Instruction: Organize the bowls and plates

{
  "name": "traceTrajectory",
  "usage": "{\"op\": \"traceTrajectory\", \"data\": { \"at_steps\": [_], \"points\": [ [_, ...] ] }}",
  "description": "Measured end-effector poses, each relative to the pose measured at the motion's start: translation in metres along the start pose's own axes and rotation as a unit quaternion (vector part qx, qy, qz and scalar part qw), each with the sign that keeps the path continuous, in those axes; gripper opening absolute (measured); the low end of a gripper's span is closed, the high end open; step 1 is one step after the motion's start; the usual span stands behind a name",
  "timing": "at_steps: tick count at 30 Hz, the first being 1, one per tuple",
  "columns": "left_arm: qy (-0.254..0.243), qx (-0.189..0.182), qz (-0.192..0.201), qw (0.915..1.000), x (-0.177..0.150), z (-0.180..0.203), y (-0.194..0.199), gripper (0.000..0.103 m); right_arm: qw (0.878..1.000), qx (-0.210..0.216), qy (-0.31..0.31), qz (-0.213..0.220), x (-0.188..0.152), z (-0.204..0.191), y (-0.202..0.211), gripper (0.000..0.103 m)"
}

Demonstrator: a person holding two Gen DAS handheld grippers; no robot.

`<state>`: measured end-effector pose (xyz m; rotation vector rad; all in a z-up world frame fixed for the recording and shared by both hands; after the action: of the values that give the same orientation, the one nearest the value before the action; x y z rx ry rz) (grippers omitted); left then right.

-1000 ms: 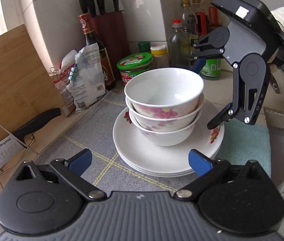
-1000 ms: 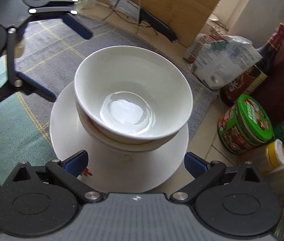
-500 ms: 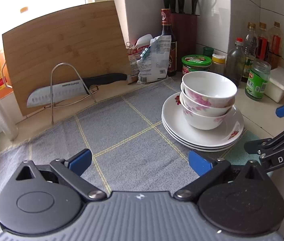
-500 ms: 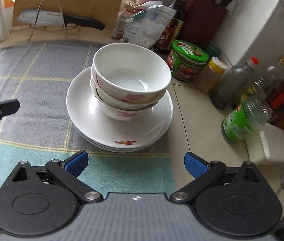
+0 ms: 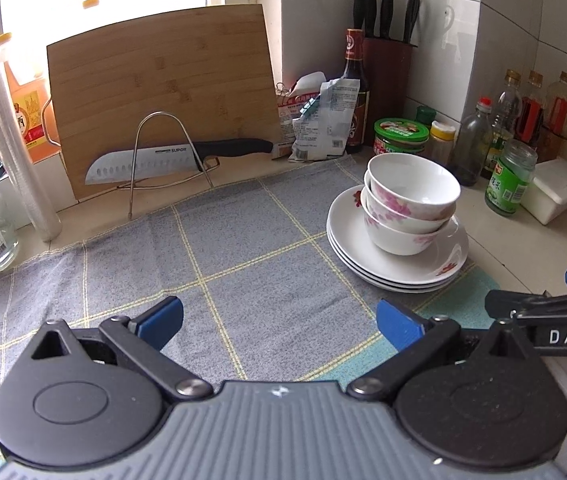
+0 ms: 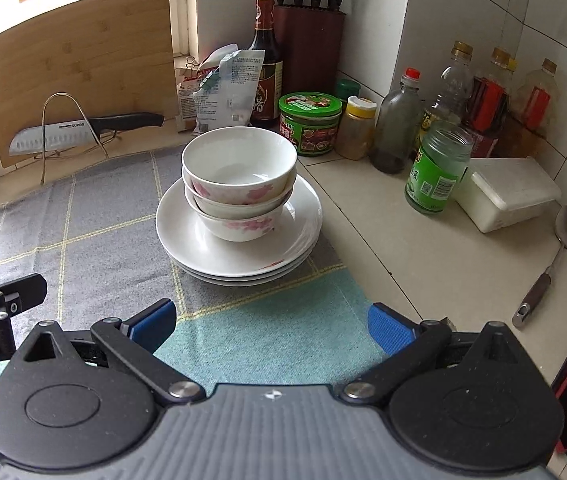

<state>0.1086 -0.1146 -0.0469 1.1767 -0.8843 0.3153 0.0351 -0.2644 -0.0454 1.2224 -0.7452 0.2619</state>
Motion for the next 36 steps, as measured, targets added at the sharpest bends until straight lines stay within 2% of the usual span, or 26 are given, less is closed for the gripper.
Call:
{"op": "traceTrajectory", "data": {
  "at_steps": [36],
  "points": [
    [-0.007,0.001,0.007,1.0000,0.004,0.012,0.007,0.102,1.000,0.001,-0.004,0.023,0.008,0.003,0.014,0.103]
  ]
}}
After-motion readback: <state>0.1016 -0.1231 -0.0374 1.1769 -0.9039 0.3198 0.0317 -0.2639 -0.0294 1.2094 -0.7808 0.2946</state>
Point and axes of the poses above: each gripper's, at about its wrist camera, not at the fingertips, and y roughly against the way its jaws point, z to its right, x to its top, the point moved 8 cm from there along -y, roughly the way its jaws point, and after that the axes turned 9 degrees about y, right-handed, at the moved point
